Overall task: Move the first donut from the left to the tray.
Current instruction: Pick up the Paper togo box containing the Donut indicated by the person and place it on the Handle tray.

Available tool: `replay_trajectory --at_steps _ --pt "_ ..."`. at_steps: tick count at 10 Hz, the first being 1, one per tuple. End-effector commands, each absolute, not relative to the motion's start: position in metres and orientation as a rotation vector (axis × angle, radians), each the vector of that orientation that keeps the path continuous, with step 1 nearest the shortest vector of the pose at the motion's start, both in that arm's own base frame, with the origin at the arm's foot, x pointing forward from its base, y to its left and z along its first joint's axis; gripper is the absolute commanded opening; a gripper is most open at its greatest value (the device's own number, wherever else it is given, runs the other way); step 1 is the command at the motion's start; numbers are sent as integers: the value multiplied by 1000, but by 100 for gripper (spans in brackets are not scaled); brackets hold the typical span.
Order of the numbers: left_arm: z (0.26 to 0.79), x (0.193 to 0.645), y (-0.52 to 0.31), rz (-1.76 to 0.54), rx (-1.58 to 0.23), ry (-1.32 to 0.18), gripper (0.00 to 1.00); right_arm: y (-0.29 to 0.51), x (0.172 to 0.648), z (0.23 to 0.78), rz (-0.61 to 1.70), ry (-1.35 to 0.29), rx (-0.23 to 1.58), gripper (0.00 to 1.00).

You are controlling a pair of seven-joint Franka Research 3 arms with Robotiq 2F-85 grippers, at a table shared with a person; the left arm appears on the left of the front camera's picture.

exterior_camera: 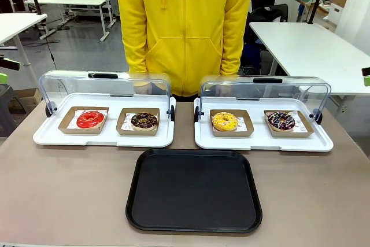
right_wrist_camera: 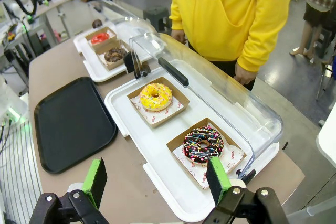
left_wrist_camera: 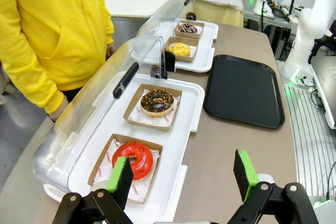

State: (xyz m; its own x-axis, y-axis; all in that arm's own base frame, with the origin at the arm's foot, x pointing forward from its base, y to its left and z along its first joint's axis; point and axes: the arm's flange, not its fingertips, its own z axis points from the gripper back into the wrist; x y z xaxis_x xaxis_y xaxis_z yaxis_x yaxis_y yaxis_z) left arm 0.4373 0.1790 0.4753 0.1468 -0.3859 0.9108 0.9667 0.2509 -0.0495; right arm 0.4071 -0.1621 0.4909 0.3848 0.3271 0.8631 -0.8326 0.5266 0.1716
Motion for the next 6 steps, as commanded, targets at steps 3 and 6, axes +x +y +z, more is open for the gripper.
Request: replay_trajectory --at_steps 3,6 --pt "475 436 178 -1136 -798 -949 100 -161 409 492 822 -909 678 100" --pt "475 436 178 -1136 -798 -949 100 -161 409 492 822 -909 678 100"
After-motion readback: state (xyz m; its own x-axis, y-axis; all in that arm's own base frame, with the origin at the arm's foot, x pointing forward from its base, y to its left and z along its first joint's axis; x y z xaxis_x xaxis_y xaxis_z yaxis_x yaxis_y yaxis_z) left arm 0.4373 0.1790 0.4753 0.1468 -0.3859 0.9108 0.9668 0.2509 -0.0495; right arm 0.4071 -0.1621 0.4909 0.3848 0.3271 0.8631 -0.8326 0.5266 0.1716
